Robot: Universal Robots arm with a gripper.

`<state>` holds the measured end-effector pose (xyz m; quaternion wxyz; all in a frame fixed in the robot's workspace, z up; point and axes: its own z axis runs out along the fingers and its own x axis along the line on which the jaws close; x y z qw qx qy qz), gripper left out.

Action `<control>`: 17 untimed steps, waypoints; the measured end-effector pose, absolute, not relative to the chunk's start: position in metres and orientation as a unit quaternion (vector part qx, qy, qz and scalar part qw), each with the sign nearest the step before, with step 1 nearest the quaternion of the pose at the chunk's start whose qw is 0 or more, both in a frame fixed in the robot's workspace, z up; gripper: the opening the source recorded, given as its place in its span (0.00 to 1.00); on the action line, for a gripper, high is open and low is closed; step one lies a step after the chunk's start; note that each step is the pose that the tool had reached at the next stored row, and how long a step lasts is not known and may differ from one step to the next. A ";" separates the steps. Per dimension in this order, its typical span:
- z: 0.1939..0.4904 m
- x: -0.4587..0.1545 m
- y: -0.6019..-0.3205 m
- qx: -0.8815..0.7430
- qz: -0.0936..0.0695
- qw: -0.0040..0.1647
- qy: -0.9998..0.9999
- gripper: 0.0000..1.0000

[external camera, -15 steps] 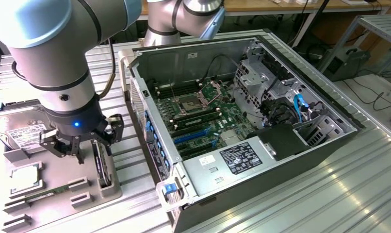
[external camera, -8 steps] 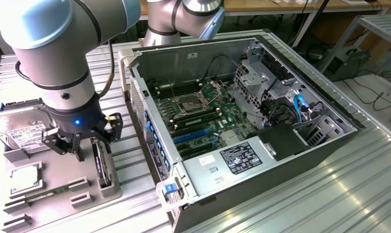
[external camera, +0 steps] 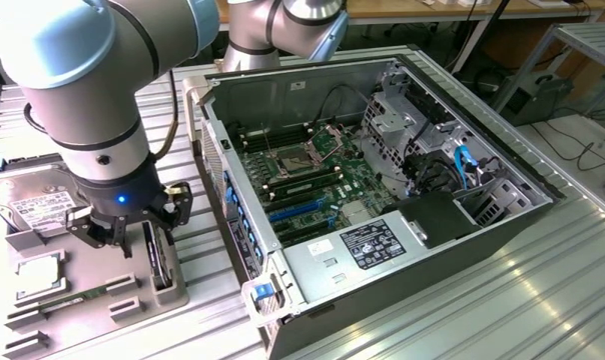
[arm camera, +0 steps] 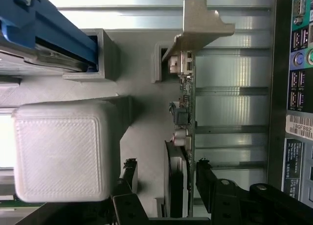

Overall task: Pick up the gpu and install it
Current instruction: 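Pick up the gpu and move the gpu toward the slot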

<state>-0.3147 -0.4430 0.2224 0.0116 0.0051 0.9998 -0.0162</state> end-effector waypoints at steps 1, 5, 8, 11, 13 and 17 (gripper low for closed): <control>0.222 -0.315 -0.444 0.005 -0.016 0.012 1.000 0.60; 0.222 -0.315 -0.444 0.005 -0.017 0.012 1.000 0.60; 0.222 -0.315 -0.444 0.005 -0.017 0.012 1.000 0.60; 0.222 -0.315 -0.444 0.005 -0.017 0.012 1.000 0.59; 0.222 -0.314 -0.444 0.005 -0.016 0.012 1.000 0.52; 0.222 -0.313 -0.444 0.005 -0.017 0.012 1.000 0.45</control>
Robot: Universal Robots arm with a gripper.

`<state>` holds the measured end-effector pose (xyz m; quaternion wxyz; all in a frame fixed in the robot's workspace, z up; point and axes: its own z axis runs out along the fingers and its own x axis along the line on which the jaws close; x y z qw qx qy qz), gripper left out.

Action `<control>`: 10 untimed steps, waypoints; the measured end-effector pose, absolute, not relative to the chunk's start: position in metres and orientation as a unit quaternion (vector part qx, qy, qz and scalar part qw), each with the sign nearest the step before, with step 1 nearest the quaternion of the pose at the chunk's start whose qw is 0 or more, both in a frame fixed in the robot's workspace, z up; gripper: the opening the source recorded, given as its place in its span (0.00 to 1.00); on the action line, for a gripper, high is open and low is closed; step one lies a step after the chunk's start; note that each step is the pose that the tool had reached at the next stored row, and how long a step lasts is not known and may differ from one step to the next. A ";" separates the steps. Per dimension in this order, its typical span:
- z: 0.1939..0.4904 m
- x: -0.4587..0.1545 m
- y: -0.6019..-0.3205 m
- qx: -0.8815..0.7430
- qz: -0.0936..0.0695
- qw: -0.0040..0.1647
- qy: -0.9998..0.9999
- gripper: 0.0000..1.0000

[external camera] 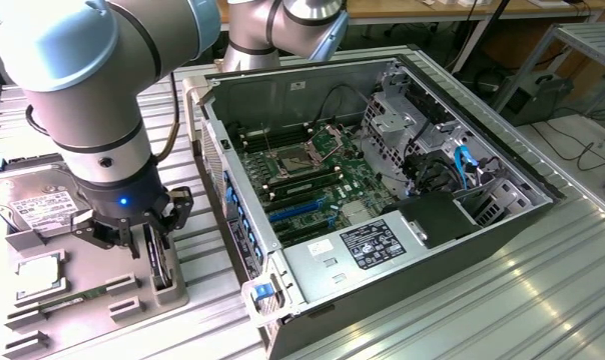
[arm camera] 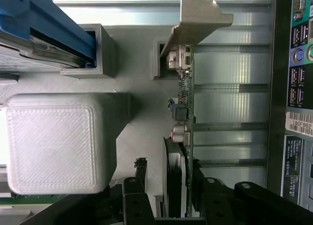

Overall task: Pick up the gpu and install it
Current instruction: 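Pick up the gpu and move the gpu toward the slot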

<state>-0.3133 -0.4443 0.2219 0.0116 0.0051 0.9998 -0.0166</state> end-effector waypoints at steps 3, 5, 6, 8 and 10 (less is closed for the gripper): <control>0.222 -0.312 -0.444 0.005 -0.017 0.012 1.000 0.45; 0.222 -0.311 -0.444 0.005 -0.017 0.012 1.000 0.45; 0.222 -0.310 -0.444 0.005 -0.017 0.012 1.000 0.45; 0.222 -0.310 -0.444 0.005 -0.017 0.012 1.000 0.45; 0.222 -0.310 -0.444 0.005 -0.017 0.012 1.000 0.45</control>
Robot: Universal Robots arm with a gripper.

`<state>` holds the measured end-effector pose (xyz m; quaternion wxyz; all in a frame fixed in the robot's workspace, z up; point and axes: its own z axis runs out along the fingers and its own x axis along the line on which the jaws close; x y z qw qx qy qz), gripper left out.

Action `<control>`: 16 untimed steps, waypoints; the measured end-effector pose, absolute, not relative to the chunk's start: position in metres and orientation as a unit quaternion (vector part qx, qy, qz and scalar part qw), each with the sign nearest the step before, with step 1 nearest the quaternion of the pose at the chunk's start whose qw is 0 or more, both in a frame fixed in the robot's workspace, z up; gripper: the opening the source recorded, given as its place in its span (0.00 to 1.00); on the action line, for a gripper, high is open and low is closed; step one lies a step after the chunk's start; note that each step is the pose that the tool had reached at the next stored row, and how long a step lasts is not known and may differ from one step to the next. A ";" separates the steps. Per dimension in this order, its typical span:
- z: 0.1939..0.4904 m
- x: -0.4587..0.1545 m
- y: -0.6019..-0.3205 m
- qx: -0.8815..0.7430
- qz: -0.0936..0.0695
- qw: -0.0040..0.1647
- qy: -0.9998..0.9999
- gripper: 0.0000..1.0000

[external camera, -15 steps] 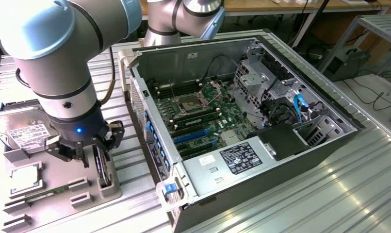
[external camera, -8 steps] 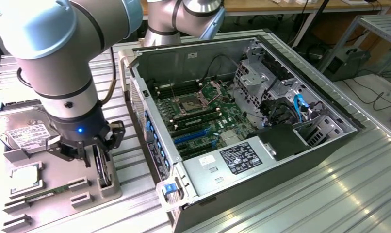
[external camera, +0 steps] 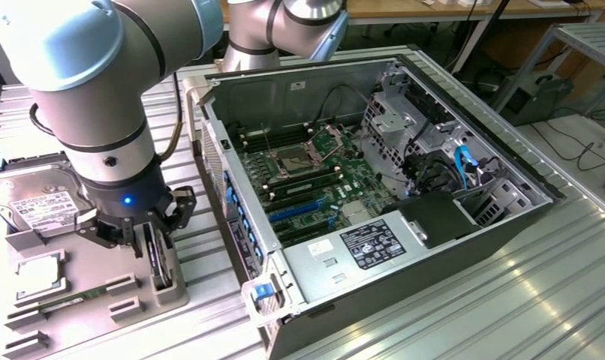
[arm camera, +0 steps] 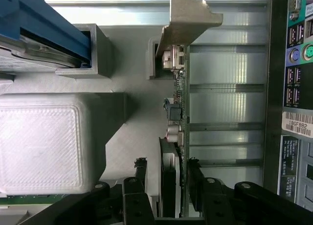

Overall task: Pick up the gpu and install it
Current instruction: 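Pick up the gpu and move the gpu toward the slot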

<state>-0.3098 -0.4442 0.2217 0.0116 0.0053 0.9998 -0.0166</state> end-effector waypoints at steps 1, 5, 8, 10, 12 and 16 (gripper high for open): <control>0.222 -0.310 -0.444 0.005 -0.017 0.012 1.000 0.45; 0.222 -0.310 -0.444 0.005 -0.017 0.012 1.000 0.45; 0.222 -0.310 -0.444 0.005 -0.017 0.012 1.000 0.45; 0.222 -0.310 -0.444 0.005 -0.017 0.012 1.000 0.44; 0.222 -0.310 -0.444 0.005 -0.017 0.012 1.000 0.37; 0.222 -0.309 -0.444 0.005 -0.017 0.012 1.000 0.28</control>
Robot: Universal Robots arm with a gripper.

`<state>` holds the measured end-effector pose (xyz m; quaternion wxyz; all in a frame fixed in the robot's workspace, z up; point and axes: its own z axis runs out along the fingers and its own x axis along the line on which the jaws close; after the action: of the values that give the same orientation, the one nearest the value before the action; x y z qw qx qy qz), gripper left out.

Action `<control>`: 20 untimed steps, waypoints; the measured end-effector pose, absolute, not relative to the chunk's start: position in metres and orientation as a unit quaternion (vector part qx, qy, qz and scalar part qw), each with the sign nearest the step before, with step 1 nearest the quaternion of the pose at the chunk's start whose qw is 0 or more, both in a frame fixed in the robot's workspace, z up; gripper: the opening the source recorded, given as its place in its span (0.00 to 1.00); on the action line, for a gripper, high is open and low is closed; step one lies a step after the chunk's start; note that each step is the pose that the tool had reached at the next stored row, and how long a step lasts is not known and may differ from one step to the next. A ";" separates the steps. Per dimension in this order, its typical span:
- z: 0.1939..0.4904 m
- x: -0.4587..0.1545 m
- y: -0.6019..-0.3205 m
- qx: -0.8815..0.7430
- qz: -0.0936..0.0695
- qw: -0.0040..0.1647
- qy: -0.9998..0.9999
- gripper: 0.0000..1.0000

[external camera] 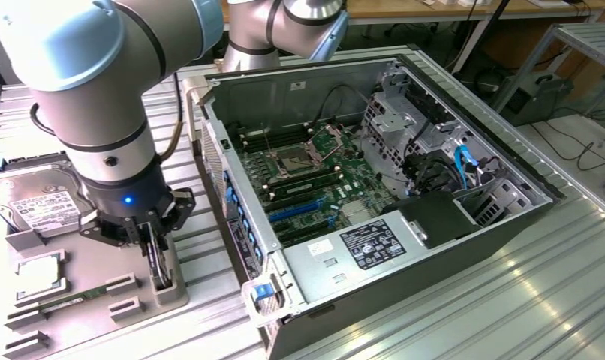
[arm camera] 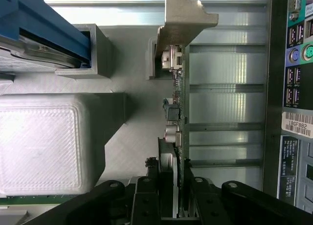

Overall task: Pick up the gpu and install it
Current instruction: 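Pick up the gpu and move the gpu toward the slot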

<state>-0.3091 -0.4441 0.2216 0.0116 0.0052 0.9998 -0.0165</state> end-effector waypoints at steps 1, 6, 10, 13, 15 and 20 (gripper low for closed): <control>0.222 -0.309 -0.444 0.005 -0.017 0.012 1.000 0.28; 0.222 -0.308 -0.444 0.005 -0.017 0.012 1.000 0.28; 0.222 -0.308 -0.444 0.005 -0.017 0.012 1.000 0.28; 0.222 -0.308 -0.444 0.005 -0.017 0.012 1.000 0.28; 0.222 -0.308 -0.444 0.005 -0.017 0.012 1.000 0.28; 0.236 -0.308 -0.444 0.005 -0.016 0.012 1.000 0.28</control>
<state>-0.3082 -0.4442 0.2361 0.0117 0.0052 0.9998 -0.0159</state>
